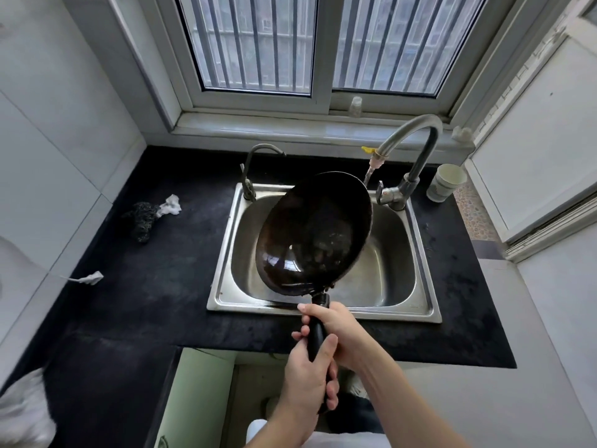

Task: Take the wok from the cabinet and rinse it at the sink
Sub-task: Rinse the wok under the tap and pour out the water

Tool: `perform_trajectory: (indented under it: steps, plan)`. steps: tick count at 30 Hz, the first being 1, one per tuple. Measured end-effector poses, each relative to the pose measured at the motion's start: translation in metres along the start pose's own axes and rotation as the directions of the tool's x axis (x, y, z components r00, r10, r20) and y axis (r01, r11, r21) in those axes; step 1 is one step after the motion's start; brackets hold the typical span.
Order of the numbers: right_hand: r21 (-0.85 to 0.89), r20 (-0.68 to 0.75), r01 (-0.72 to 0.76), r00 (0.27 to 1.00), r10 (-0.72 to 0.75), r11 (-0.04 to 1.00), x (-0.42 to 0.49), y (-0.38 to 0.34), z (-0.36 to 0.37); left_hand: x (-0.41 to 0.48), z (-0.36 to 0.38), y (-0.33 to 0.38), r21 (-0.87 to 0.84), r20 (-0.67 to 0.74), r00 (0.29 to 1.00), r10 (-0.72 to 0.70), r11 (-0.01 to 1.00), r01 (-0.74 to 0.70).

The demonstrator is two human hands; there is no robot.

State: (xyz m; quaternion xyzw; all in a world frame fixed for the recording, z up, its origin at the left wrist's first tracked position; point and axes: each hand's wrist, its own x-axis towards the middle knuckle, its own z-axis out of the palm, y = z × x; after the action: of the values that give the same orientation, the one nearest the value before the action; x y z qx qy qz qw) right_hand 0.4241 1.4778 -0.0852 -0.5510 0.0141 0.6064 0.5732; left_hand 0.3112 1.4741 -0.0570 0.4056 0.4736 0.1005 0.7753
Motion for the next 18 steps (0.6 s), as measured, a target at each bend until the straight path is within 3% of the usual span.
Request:
perform_trajectory:
  steps: [4, 11, 18]
  plan:
    - [-0.115, -0.106, -0.03, 0.994, 0.018, 0.993, 0.006, 0.006, 0.001, 0.003, -0.005, -0.008, 0.206, -0.054, 0.994, 0.098, 0.975, -0.085]
    - [-0.241, 0.016, 0.092, 0.996, -0.091, 0.966, 0.015, 0.014, -0.011, 0.012, -0.01, -0.017, 0.356, -0.056, 0.986, 0.158, 0.926, -0.128]
    - [-0.203, 0.108, 0.165, 0.983, -0.146, 0.965, 0.025, 0.02, -0.024, 0.024, -0.007, -0.024, 0.399, -0.043, 0.983, 0.177, 0.905, -0.146]
